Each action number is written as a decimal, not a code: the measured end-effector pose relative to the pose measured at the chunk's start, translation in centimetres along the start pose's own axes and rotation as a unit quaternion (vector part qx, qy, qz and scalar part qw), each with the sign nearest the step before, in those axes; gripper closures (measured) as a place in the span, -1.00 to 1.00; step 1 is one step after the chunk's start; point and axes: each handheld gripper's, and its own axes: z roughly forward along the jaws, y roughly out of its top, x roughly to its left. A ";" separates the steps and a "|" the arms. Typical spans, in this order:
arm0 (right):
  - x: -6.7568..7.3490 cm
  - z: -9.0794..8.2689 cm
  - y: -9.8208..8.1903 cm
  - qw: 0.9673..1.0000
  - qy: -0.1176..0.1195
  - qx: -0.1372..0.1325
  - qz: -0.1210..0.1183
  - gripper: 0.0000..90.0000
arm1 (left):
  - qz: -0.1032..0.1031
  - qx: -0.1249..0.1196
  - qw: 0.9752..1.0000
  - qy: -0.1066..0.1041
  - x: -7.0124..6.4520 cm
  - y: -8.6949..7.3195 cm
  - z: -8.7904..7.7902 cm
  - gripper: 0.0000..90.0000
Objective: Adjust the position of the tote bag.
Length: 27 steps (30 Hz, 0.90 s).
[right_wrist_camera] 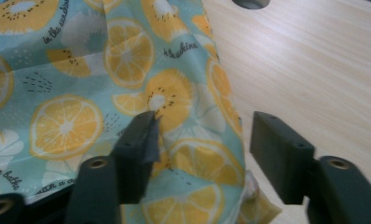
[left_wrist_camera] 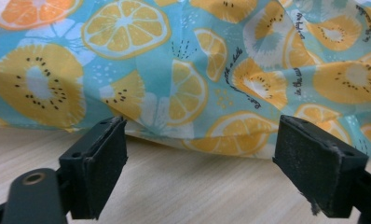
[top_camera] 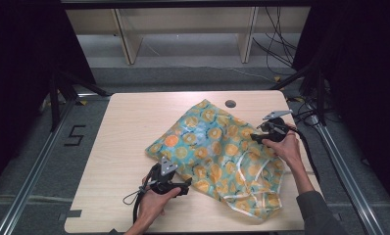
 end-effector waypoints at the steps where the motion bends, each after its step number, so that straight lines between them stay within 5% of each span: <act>1: 0.0 0.0 -0.1 1.000 0.003 0.009 0.006 0.05 | -0.025 -0.019 1.000 -0.002 -0.3 0.0 0.4 -0.63; 2: 0.0 0.3 -0.3 1.000 0.008 0.008 0.005 0.16 | -0.026 -0.016 1.000 -0.005 -0.4 0.1 0.5 -0.61; 3: 0.0 0.3 -0.4 1.000 0.008 0.016 0.004 0.26 | -0.005 0.001 1.000 -0.007 -0.2 0.1 0.3 -0.59; 5: 0.0 0.5 -0.7 1.000 0.008 0.011 -0.004 0.49 | -0.016 -0.011 1.000 -0.005 -0.5 0.2 0.8 -0.53; 7: 0.2 0.6 -1.0 1.000 0.019 0.013 -0.003 0.73 | 0.009 0.004 1.000 0.005 -0.3 0.3 0.9 -0.31; 9: 0.6 0.5 -1.1 0.999 0.028 0.031 -0.013 0.88 | 0.011 -0.009 1.000 0.021 -0.3 0.3 1.2 -0.09; 12: 0.9 0.5 -1.2 0.998 0.034 0.041 -0.028 0.97 | 0.004 -0.026 0.999 0.025 0.2 0.2 1.4 0.27; 14: 1.5 0.6 -1.5 0.998 0.033 0.051 -0.030 1.00 | 0.031 -0.021 0.999 0.025 1.0 0.2 1.3 0.67; 16: 1.6 0.5 -1.6 0.997 0.034 0.060 -0.036 1.00 | 0.021 -0.028 0.999 0.023 1.1 0.2 1.6 0.82; 17: 1.7 0.5 -1.7 0.997 0.034 0.053 -0.037 1.00 | 0.046 -0.010 0.999 0.026 1.5 0.3 1.3 0.88; 19: 1.8 0.2 -1.7 0.997 0.036 0.059 -0.036 1.00 | 0.057 -0.012 0.998 0.025 1.6 0.4 1.3 0.93; 21: 2.1 -0.4 -2.1 0.997 0.042 0.061 -0.036 1.00 | 0.042 -0.030 0.998 0.025 2.0 0.6 1.5 0.98; 22: 2.2 -0.7 -2.2 0.996 0.044 0.060 -0.040 1.00 | 0.056 -0.014 0.998 0.023 2.5 0.8 1.3 0.98; 25: 2.6 -1.4 -2.6 0.997 0.045 0.059 -0.034 1.00 | 0.055 -0.009 0.998 0.028 3.1 1.0 1.4 0.98; 26: 3.2 -1.9 -3.0 0.997 0.050 0.051 -0.041 1.00 | 0.041 -0.018 0.999 0.025 3.6 1.3 1.6 0.99; 27: 3.4 -2.2 -3.2 0.997 0.049 0.052 -0.043 1.00 | 0.050 -0.017 0.998 0.026 4.1 1.5 1.7 0.99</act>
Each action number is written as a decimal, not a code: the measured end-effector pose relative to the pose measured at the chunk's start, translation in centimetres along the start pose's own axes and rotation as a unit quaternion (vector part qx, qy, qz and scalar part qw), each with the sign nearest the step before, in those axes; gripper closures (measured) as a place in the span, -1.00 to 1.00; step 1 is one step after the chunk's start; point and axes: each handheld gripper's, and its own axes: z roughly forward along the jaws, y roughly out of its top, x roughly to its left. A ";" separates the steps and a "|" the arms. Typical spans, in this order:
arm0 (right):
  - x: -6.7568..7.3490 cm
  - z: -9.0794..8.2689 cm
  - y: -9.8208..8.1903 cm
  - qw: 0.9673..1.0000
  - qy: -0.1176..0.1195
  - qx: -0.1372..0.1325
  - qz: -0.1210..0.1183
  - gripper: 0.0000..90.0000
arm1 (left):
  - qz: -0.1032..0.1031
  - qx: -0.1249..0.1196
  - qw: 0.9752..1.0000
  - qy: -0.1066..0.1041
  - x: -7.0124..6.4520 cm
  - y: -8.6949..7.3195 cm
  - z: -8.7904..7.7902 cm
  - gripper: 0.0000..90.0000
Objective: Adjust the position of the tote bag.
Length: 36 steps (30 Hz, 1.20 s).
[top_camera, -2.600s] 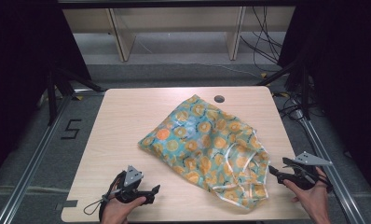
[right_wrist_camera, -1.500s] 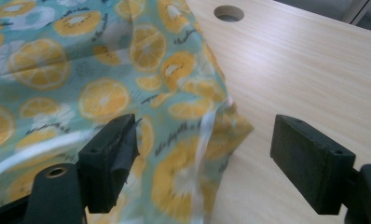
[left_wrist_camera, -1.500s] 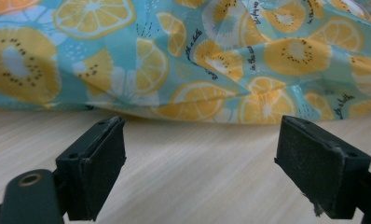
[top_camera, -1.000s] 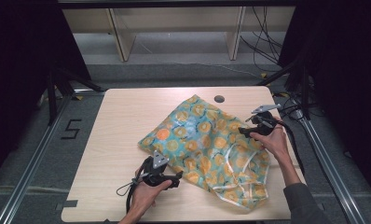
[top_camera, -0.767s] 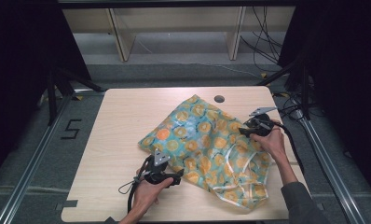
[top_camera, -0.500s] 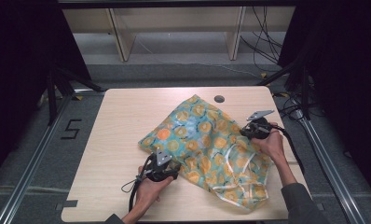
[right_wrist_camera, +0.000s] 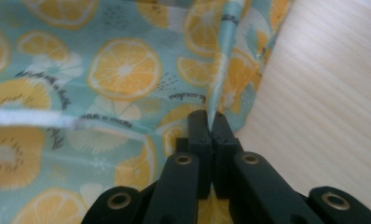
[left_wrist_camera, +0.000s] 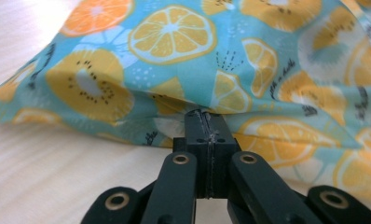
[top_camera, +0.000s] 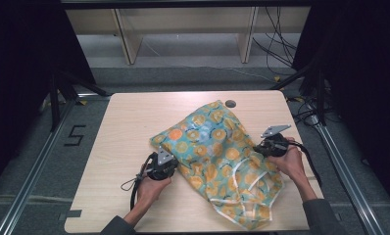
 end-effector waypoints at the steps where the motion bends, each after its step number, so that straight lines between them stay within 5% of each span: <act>1: 0.4 -0.3 -0.2 1.000 0.005 0.001 0.004 1.00 | 0.003 0.006 1.000 0.003 0.6 0.1 0.0 0.99; 7: 2.6 -1.1 -1.5 0.999 0.034 -0.027 -0.024 1.00 | -0.030 -0.005 0.999 0.015 3.6 0.8 1.2 0.99; 9: 2.8 -1.4 -1.4 0.998 0.041 -0.016 -0.033 1.00 | -0.016 0.010 1.000 0.017 4.3 1.1 1.3 0.99; 12: 4.3 -1.8 -1.2 0.997 0.055 -0.035 -0.043 1.00 | -0.023 0.003 1.000 0.021 5.9 1.9 2.1 0.99; 17: 5.7 -1.3 -1.0 0.996 0.063 -0.029 -0.058 1.00 | -0.058 -0.015 0.998 -0.001 7.9 3.6 2.7 0.99; 23: 6.5 -0.8 -0.8 0.995 0.080 -0.016 -0.062 1.00 | -0.084 -0.003 0.996 -0.011 8.3 3.8 3.2 0.98; 25: 6.5 -1.0 -0.8 0.995 0.082 -0.014 -0.055 1.00 | -0.070 0.006 0.997 -0.010 8.3 3.5 2.4 0.96; 30: 6.9 -0.8 -1.0 0.994 0.089 -0.025 -0.056 1.00 | -0.082 -0.008 0.996 -0.034 7.2 3.3 -0.6 0.55; 36: 7.4 -0.8 -1.1 0.993 0.098 -0.021 -0.055 1.00 | -0.051 -0.003 0.997 -0.061 5.4 2.9 -3.0 0.37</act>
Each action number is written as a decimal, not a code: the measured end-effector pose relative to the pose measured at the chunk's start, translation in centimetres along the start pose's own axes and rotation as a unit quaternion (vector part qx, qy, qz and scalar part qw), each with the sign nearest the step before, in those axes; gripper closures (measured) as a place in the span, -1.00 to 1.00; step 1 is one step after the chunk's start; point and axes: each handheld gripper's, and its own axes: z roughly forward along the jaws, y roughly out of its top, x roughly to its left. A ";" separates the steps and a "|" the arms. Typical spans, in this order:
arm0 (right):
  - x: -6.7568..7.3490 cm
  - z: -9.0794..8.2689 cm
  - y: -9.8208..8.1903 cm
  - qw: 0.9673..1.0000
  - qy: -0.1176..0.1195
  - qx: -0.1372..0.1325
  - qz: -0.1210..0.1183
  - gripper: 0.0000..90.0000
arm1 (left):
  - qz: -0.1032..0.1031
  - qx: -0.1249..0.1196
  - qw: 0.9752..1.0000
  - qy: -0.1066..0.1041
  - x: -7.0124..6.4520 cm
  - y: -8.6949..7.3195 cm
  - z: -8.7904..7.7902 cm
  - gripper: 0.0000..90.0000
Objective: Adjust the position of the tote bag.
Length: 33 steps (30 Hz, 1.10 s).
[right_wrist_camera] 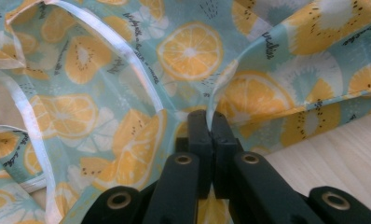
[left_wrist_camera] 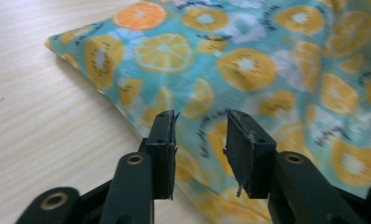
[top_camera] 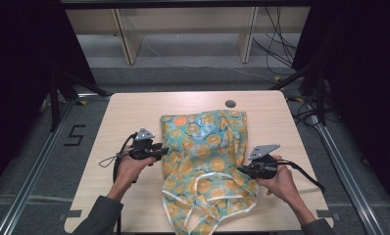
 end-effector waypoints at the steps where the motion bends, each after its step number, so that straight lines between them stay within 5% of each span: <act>1: 0.1 0.3 -0.1 1.000 0.005 -0.011 -0.006 1.00 | 0.004 0.003 1.000 -0.007 -0.4 -0.2 -0.5 0.31; 19: 0.6 -0.2 -0.3 1.000 0.008 -0.013 0.010 0.92 | 0.012 0.019 0.999 -0.049 -3.0 -3.9 -5.2 -0.25; 20: 0.5 -0.5 -0.2 1.000 0.003 -0.022 0.022 0.71 | 0.024 0.025 0.998 -0.059 -3.7 -4.1 -5.8 -0.29; 24: 0.3 -1.3 0.3 0.999 -0.011 -0.031 0.031 0.47 | 0.034 0.027 0.996 -0.071 -5.1 -4.3 -6.3 -0.43; 25: 0.4 -1.9 0.6 0.998 -0.022 -0.044 0.044 0.26 | 0.056 0.030 0.995 -0.071 -6.0 -4.4 -6.3 -0.45; 30: 0.9 -2.9 0.9 0.996 -0.025 -0.056 0.060 0.06 | 0.095 0.041 0.991 -0.079 -7.8 -4.6 -5.6 -0.50; 33: 1.2 -3.2 1.1 0.997 -0.031 -0.059 0.049 0.01 | 0.131 0.067 0.986 -0.074 -8.5 -4.9 -4.1 -0.50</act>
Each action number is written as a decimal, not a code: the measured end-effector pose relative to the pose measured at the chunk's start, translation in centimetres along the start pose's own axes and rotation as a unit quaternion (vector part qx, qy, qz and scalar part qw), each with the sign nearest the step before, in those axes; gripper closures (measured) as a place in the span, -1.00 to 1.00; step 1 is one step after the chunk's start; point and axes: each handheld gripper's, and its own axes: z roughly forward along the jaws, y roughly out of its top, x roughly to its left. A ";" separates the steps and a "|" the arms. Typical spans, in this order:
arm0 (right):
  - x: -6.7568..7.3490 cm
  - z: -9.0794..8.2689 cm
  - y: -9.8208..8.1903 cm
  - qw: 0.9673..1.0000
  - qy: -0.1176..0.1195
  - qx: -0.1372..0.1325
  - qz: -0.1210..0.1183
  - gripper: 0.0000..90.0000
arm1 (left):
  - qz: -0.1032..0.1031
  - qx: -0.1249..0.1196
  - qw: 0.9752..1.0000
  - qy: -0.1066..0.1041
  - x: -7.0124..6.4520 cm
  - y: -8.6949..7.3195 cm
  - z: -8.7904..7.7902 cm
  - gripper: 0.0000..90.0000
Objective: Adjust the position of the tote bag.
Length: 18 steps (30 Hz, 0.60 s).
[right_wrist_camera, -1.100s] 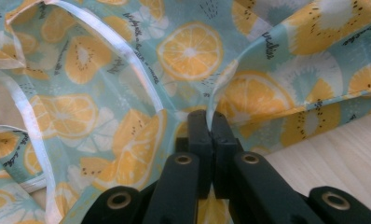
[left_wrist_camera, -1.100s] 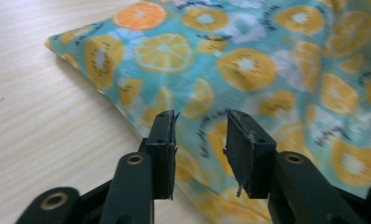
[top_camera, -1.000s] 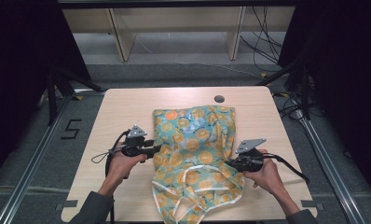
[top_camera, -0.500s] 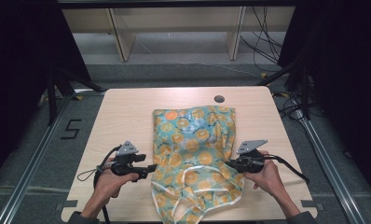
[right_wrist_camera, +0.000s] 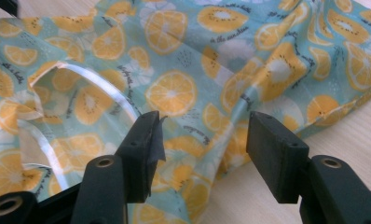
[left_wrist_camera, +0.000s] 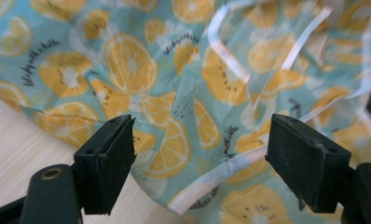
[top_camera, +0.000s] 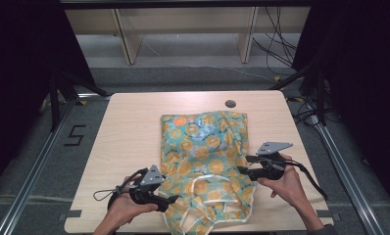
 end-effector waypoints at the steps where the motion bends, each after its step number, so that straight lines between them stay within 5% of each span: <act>1: 0.0 0.0 0.0 1.000 0.000 0.000 0.000 0.01 | 0.000 0.000 1.000 0.000 0.0 0.0 0.0 -0.50; 5: 0.3 -0.3 0.3 1.000 0.009 0.000 -0.005 -0.01 | 0.010 0.034 0.999 0.009 0.3 -0.6 1.4 -0.35; 7: 0.3 -0.3 0.3 1.000 0.012 0.001 -0.004 -0.01 | 0.022 0.048 0.998 0.026 0.5 -0.9 1.9 -0.06; 10: 0.3 -0.2 0.3 1.000 0.010 -0.002 -0.003 -0.01 | 0.032 0.041 0.998 0.031 1.1 -1.2 2.1 0.59; 11: 0.4 -0.2 0.3 1.000 0.006 -0.007 -0.006 0.00 | 0.035 0.037 0.998 0.031 1.3 -1.2 2.1 0.59; 12: 0.7 -0.3 0.2 1.000 0.016 -0.003 0.013 0.00 | 0.039 0.029 0.998 0.036 1.5 -1.1 1.8 0.84; 14: 0.4 -0.4 0.3 1.000 0.012 -0.007 -0.008 0.01 | 0.038 0.026 0.998 0.036 1.5 -1.0 1.7 0.92; 18: 0.8 -0.7 0.5 1.000 0.017 -0.003 -0.009 0.00 | 0.031 -0.002 0.999 0.037 1.9 -0.4 0.9 0.97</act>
